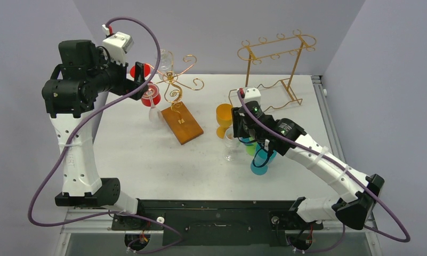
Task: Place the wine glass upside down on the wine glass rack
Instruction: Pick up the wine glass at the center of the board.
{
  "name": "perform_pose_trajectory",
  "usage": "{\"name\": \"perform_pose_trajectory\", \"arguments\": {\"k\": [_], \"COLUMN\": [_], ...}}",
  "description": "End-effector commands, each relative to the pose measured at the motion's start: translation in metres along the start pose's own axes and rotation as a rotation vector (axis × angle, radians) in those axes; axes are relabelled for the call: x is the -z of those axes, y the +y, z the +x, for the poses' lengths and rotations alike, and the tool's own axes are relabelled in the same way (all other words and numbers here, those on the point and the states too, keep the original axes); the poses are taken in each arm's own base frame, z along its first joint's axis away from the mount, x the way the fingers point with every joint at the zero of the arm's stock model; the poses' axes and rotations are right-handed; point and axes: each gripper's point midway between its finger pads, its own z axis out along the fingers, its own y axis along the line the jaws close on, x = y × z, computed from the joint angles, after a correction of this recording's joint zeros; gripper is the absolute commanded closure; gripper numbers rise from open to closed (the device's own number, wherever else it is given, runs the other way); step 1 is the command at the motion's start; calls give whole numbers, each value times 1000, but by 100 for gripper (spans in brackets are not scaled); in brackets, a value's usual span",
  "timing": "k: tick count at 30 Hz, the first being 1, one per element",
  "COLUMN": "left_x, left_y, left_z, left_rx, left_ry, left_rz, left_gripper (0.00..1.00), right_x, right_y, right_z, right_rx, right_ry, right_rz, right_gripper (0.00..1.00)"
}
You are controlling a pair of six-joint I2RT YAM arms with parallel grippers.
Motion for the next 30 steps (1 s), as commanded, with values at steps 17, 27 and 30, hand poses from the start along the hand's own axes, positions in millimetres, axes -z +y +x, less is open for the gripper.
{"name": "perform_pose_trajectory", "arguments": {"k": [17, 27, 30], "left_x": [12, 11, 12], "left_y": [-8, -7, -6], "left_z": [-4, -4, -3], "left_rx": [-38, -48, -54], "left_ry": [-43, -44, -43], "left_rz": [30, 23, 20], "left_gripper": [6, 3, 3], "right_x": [-30, -37, -42], "right_y": [-52, -68, -68], "right_z": [-23, 9, 22], "right_rx": [-34, -54, -59], "right_ry": [18, 82, 106], "right_rz": [145, 176, 173], "right_gripper": [61, 57, 57]}}
